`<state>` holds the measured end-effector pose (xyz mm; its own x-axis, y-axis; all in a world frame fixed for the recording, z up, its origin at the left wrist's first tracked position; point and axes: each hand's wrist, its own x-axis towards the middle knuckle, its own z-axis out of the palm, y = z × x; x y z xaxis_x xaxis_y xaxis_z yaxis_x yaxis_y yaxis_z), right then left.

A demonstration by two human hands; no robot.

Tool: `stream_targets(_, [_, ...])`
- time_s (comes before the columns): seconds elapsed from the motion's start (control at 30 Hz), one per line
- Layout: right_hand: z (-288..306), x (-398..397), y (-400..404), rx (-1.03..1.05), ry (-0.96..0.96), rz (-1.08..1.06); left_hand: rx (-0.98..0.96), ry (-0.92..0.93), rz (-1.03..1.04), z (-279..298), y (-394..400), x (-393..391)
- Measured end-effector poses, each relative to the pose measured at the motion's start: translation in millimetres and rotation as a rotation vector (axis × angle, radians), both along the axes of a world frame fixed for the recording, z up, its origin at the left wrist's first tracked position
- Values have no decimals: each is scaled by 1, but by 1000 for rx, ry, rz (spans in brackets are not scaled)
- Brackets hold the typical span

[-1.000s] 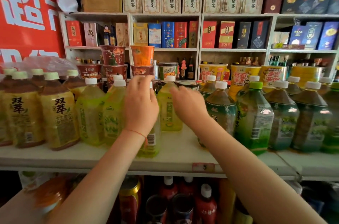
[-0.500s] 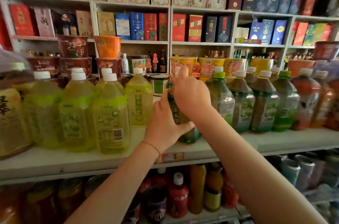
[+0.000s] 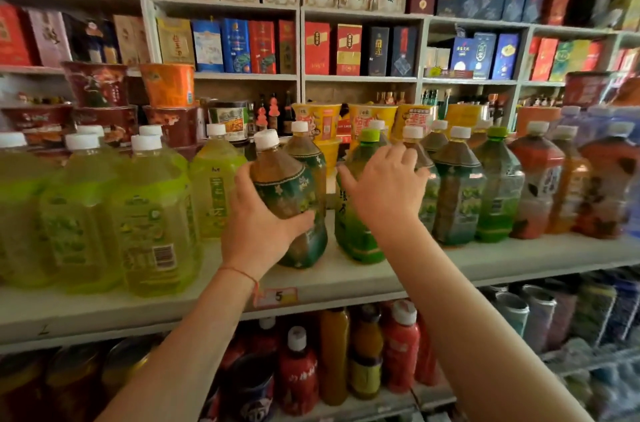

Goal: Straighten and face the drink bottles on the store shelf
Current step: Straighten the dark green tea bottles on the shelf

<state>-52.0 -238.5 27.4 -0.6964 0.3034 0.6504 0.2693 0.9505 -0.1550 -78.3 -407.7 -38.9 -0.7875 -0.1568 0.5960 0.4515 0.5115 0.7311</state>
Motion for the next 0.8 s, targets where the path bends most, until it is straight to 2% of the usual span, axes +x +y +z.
stream_targets(0.1, [-8, -9, 3, 41, 37, 85, -106, -48, 86, 8, 11, -1])
stream_targets(0.27, [-21, -11, 16, -152, 25, 423, -117, -63, 185, 6, 23, -3])
stream_targets(0.43, [-24, -7, 43, -307, 53, 632, -92, -48, 231, 0, 29, 6])
stream_targets(0.57, [-20, 13, 68, -513, 101, 887, -142, -63, 361, -2, 45, 11])
stream_targets(0.7, [-4, 24, 112, -784, 201, 1148, -166, -170, 432, 1, 73, 17])
stream_targets(0.73, [1, 25, 126, -871, 208, 1179, -167, -130, 473, 2, 84, 21])
stream_targets(0.8, [7, 25, 156, -1022, 210, 1213, -176, 177, 507, 7, 116, 34])
